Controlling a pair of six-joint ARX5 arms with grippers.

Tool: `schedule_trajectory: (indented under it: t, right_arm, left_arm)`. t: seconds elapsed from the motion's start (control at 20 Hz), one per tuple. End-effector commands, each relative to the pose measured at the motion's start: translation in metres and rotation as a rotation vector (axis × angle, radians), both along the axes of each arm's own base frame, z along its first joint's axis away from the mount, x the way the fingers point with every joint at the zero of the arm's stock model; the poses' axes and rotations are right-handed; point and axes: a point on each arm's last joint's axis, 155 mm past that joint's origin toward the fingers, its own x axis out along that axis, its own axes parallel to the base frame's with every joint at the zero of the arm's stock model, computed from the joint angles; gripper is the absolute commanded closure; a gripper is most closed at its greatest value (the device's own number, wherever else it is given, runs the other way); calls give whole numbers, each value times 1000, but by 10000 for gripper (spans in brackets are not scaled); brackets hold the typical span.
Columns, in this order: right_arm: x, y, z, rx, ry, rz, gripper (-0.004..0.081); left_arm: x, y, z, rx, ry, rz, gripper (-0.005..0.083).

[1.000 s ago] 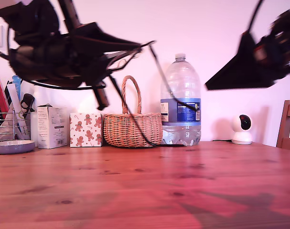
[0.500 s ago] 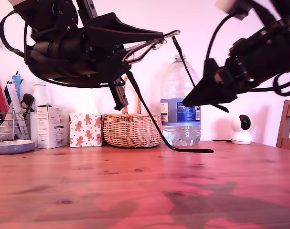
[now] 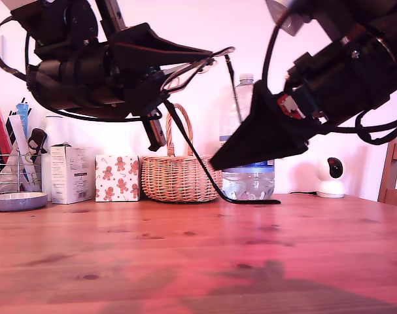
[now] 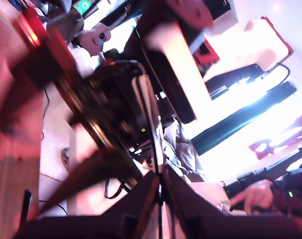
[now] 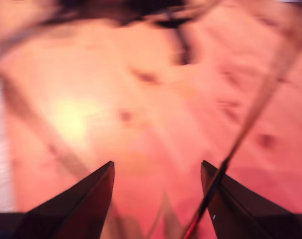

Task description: Pick up the glasses and close them, then place them back on the table

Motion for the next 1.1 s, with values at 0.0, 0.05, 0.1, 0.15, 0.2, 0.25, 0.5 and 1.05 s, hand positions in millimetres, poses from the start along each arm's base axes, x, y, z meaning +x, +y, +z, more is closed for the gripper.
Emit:
schedule_trajectory:
  t: [0.0, 0.05, 0.1, 0.15, 0.2, 0.25, 0.5, 1.05]
  right_arm:
    - [-12, 8, -1, 5, 22, 45, 269]
    - [-21, 13, 0, 12, 39, 77, 269]
    - [-28, 16, 2, 23, 56, 96, 269]
    - [-36, 20, 4, 32, 68, 120, 269]
    - [-38, 21, 6, 32, 64, 126, 269]
    - [-41, 21, 7, 31, 63, 129, 269]
    - [-46, 7, 2, -29, 82, 91, 269]
    - [-23, 8, 1, -143, -152, 52, 255]
  left_arm:
    - [9, 3, -7, 2, 4, 19, 795]
    - [13, 5, -9, 9, 0, 30, 795]
    - [16, 8, -10, 17, -5, 41, 795]
    - [19, 10, -12, 24, -8, 52, 795]
    - [22, 13, -12, 25, -6, 62, 795]
    - [26, 16, -12, 25, -7, 73, 795]
    - [38, 26, -9, 14, 5, 114, 795]
    - [24, 15, 14, -62, 140, 63, 795]
